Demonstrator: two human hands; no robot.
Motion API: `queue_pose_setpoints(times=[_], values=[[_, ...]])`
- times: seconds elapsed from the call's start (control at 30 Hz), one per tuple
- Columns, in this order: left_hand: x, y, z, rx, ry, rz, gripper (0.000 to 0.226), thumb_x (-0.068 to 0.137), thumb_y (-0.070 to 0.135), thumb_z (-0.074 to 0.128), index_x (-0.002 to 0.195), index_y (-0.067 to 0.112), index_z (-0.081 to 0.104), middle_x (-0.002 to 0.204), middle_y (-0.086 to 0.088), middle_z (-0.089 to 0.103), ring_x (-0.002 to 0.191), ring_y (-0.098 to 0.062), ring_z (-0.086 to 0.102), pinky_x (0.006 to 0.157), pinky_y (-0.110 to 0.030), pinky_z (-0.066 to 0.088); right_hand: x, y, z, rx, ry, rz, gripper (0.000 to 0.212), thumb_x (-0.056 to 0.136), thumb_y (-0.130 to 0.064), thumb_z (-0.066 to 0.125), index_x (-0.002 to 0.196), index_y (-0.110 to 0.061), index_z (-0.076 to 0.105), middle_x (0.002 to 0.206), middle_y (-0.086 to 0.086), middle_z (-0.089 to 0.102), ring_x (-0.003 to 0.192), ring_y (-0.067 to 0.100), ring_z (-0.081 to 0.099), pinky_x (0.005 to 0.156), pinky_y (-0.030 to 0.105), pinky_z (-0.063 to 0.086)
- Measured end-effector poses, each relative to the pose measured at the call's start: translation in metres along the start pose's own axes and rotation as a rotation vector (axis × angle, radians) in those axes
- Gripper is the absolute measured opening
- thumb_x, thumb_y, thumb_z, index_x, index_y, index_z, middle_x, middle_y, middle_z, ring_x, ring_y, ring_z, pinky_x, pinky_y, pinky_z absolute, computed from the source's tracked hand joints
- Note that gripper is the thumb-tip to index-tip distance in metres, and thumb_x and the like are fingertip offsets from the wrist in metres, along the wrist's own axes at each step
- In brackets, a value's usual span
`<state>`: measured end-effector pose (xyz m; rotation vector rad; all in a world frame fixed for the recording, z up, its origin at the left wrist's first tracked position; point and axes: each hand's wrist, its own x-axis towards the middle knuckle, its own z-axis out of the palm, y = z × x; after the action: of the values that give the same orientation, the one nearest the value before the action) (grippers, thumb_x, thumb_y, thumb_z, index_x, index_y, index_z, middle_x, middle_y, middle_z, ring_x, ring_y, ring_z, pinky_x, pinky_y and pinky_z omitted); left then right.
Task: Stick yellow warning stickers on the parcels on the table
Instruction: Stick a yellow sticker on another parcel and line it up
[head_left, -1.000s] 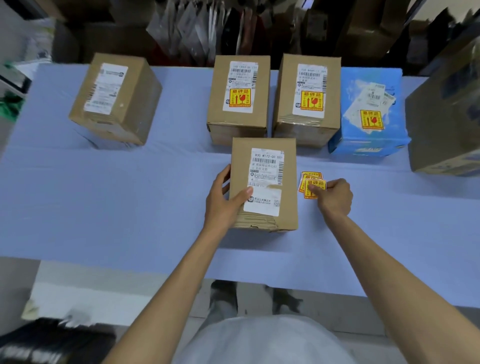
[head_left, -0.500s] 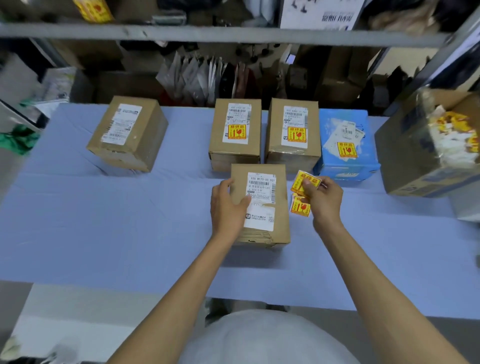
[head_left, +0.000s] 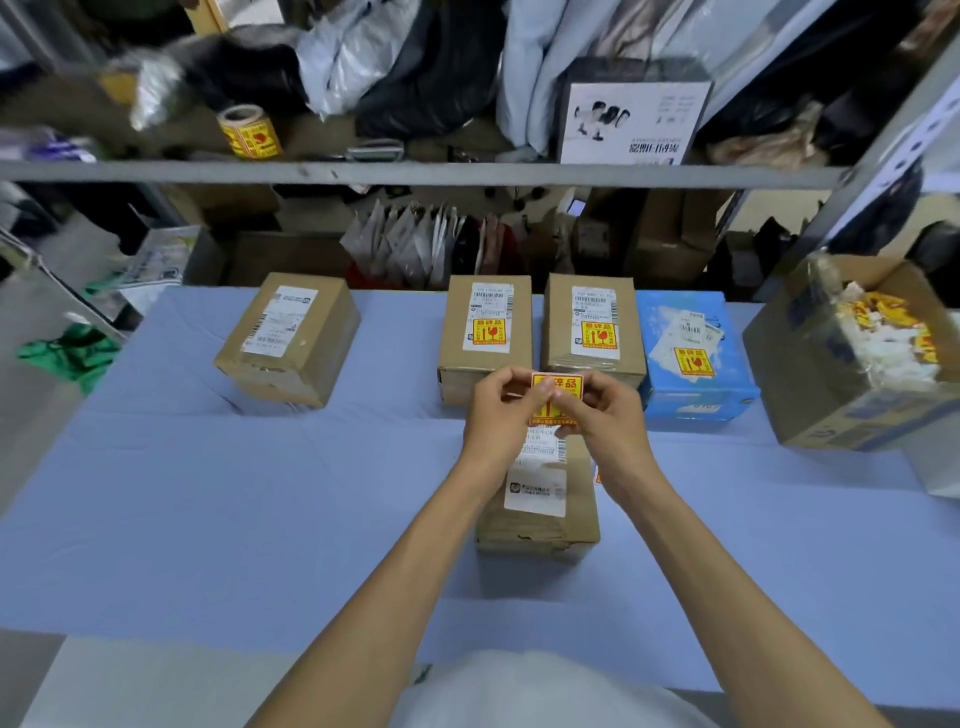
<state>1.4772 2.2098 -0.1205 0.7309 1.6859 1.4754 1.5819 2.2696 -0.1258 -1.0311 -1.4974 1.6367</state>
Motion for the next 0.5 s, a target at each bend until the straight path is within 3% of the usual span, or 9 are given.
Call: queue_pose_setpoints(times=[0.17, 0.37, 0.5], values=[[-0.0004, 0.0026, -0.0032, -0.087, -0.01, -0.087, 0.009, 0.09, 0.017, 0.065, 0.081, 0.017, 0.064, 0.088, -0.011, 0.067, 0.089, -0.028, 0.064, 0.089, -0.05, 0.054, 0.0011, 0.0008, 0.0031, 0.045, 0.001, 0.012, 0.003, 0.087, -0.006, 0.065, 0.089, -0.007, 0.067, 0.071, -0.002, 0.072, 0.07, 0.011, 0.069, 0.055, 0.02, 0.054], [-0.0015, 0.0018, -0.0058, -0.122, 0.003, -0.116, 0.004, 0.089, 0.019, 0.066, 0.088, 0.015, 0.066, 0.097, -0.015, 0.07, 0.096, -0.03, 0.066, 0.089, -0.046, 0.055, -0.0023, 0.0049, 0.0069, 0.114, 0.015, 0.064, 0.01, 0.087, -0.012, 0.066, 0.095, -0.007, 0.068, 0.078, 0.003, 0.073, 0.074, 0.016, 0.07, 0.058, 0.022, 0.054], [-0.0037, -0.0014, -0.0073, -0.13, 0.012, -0.129, 0.005, 0.089, 0.018, 0.066, 0.087, 0.014, 0.065, 0.092, -0.013, 0.07, 0.088, -0.026, 0.067, 0.086, -0.046, 0.055, -0.0033, 0.0065, 0.007, 0.101, 0.02, 0.084, 0.005, 0.087, -0.01, 0.066, 0.092, -0.008, 0.069, 0.077, 0.003, 0.072, 0.075, 0.019, 0.069, 0.058, 0.023, 0.055]])
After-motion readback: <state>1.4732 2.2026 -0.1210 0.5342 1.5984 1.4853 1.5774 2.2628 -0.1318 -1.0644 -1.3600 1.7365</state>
